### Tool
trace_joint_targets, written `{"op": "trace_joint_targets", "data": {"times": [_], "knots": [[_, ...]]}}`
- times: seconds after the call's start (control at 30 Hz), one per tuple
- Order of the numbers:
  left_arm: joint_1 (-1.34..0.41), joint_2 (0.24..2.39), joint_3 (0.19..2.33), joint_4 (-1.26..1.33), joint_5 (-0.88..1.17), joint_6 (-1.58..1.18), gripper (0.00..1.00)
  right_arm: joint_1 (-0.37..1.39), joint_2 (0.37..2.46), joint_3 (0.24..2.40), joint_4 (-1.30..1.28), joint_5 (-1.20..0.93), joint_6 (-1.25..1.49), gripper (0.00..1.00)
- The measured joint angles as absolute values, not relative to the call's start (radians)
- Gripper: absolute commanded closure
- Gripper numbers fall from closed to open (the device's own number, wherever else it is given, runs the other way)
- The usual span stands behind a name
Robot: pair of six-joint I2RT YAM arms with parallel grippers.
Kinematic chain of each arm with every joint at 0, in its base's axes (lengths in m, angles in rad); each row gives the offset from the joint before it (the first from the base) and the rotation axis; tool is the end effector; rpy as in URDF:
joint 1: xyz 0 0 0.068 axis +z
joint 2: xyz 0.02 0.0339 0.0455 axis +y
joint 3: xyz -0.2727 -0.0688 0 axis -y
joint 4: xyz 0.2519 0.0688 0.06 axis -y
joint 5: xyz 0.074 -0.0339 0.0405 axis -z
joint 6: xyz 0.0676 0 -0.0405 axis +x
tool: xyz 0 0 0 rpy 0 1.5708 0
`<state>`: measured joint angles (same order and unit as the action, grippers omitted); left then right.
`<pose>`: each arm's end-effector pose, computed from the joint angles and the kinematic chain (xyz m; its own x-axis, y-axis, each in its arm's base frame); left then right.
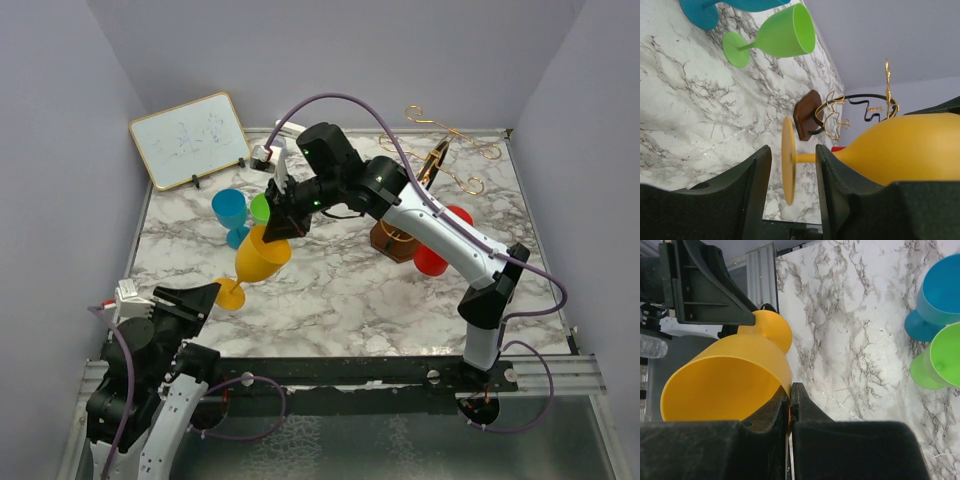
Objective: Take the wine glass off the wine glass rack
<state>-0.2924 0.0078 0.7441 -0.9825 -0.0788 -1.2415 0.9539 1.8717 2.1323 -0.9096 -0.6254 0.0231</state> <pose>0.0310 -0.0038 0.2948 -0.2782 -0.9014 -0.3318 -0.1516 0.3823 -0.9115 0.2173 0.3748 0.4190 -0.3711 -0.4908 -0.7883 -0.9228 0.0999 0.3721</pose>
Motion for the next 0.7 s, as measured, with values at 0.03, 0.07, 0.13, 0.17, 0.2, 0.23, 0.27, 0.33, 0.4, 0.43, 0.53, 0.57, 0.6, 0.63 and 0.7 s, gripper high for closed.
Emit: {"op": "trace_joint_targets", "data": {"times": [0.03,0.07,0.13,0.17,0.2,0.23,0.27,0.33,0.4,0.43,0.53,0.57,0.6,0.63,0.7], "knots": [[-0.292,0.011,0.757,-0.996,-0.095,-1.240,0.47,0.954,1.871,2.131,-0.908,-0.616,0.024,0.99],[-0.292,0.017,0.777,-1.012,-0.111,-1.240,0.46,0.954,1.870,2.127,-0.905,-0.607,0.026,0.99],[-0.293,0.038,0.816,-1.037,-0.143,-1.237,0.45,0.955,1.866,2.117,-0.902,-0.577,0.033,0.99],[-0.293,0.053,0.838,-1.047,-0.155,-1.230,0.45,0.956,1.861,2.108,-0.897,-0.554,0.039,0.99],[-0.293,0.071,0.859,-1.052,-0.167,-1.220,0.44,0.956,1.857,2.103,-0.894,-0.538,0.043,0.99],[-0.293,0.086,0.876,-1.054,-0.178,-1.211,0.44,0.956,1.850,2.095,-0.889,-0.511,0.053,0.99],[-0.293,0.102,0.891,-1.057,-0.185,-1.200,0.43,0.956,1.844,2.090,-0.883,-0.491,0.058,0.99],[-0.293,0.131,0.914,-1.056,-0.192,-1.177,0.43,0.956,1.828,2.082,-0.870,-0.446,0.075,0.99],[-0.293,0.155,0.932,-1.054,-0.195,-1.153,0.43,0.956,1.810,2.080,-0.857,-0.399,0.085,0.99],[-0.293,0.167,0.942,-1.052,-0.196,-1.136,0.43,0.955,1.802,2.080,-0.852,-0.377,0.091,0.99],[-0.293,0.216,0.991,-1.022,-0.196,-1.077,0.43,0.955,1.789,2.088,-0.844,-0.305,0.101,0.99],[-0.293,0.241,1.016,-1.003,-0.196,-1.052,0.43,0.955,1.790,2.092,-0.845,-0.287,0.102,0.99],[-0.293,0.272,1.047,-0.982,-0.196,-1.021,0.43,0.955,1.791,2.092,-0.846,-0.272,0.103,0.99],[-0.293,0.306,1.081,-0.956,-0.195,-0.994,0.44,0.955,1.797,2.095,-0.853,-0.257,0.104,0.99],[-0.293,0.393,1.163,-0.895,-0.194,-0.929,0.43,0.955,1.815,2.107,-0.867,-0.236,0.104,0.99]]}}
